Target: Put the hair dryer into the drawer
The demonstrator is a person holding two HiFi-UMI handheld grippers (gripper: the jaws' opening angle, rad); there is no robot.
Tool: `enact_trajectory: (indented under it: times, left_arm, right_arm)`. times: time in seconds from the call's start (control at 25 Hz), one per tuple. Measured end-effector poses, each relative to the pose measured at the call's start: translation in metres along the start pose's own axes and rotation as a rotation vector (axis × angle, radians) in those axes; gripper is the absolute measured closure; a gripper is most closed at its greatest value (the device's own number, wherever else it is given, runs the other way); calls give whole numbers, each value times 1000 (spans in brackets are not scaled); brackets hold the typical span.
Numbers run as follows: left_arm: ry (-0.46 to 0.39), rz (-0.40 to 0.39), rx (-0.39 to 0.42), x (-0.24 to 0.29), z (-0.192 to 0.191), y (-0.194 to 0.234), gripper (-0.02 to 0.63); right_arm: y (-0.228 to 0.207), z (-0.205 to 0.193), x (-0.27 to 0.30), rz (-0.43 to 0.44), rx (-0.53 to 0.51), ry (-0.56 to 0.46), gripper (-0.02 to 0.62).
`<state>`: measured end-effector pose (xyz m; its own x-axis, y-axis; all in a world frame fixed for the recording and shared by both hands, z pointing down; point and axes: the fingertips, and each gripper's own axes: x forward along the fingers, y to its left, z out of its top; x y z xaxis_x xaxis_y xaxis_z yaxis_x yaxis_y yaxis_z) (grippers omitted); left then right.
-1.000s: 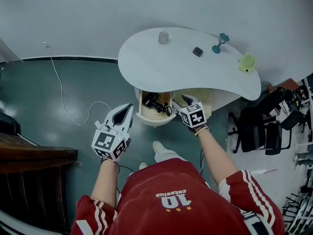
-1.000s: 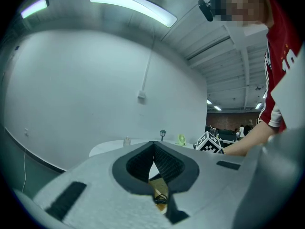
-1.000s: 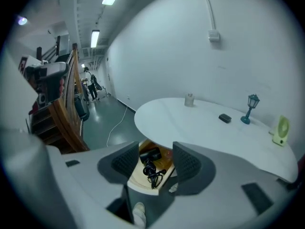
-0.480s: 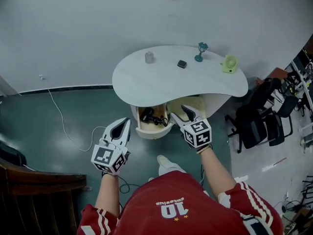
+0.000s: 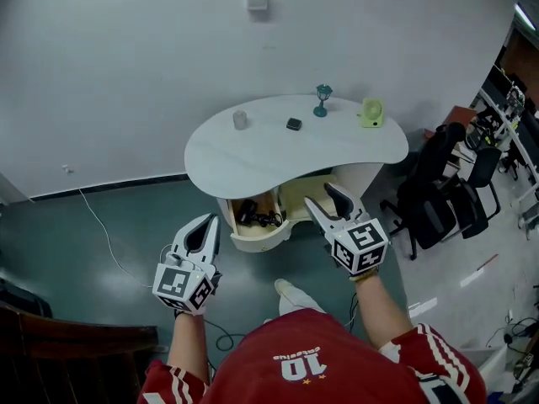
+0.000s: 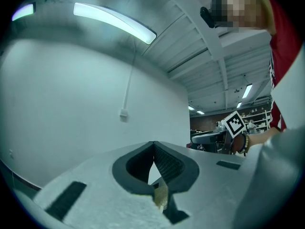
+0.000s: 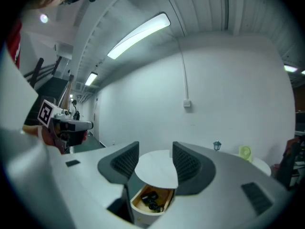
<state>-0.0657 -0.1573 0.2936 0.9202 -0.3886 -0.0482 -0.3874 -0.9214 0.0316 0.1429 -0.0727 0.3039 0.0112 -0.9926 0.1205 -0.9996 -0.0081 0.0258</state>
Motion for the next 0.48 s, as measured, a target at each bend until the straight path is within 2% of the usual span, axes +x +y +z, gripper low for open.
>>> enact_trajectory:
  times: [0.48]
  left_arm:
    - [-71,-30,52,-14,51,-26,600]
  right_arm:
    - [-9,59,-78,-131,-55,-112,400]
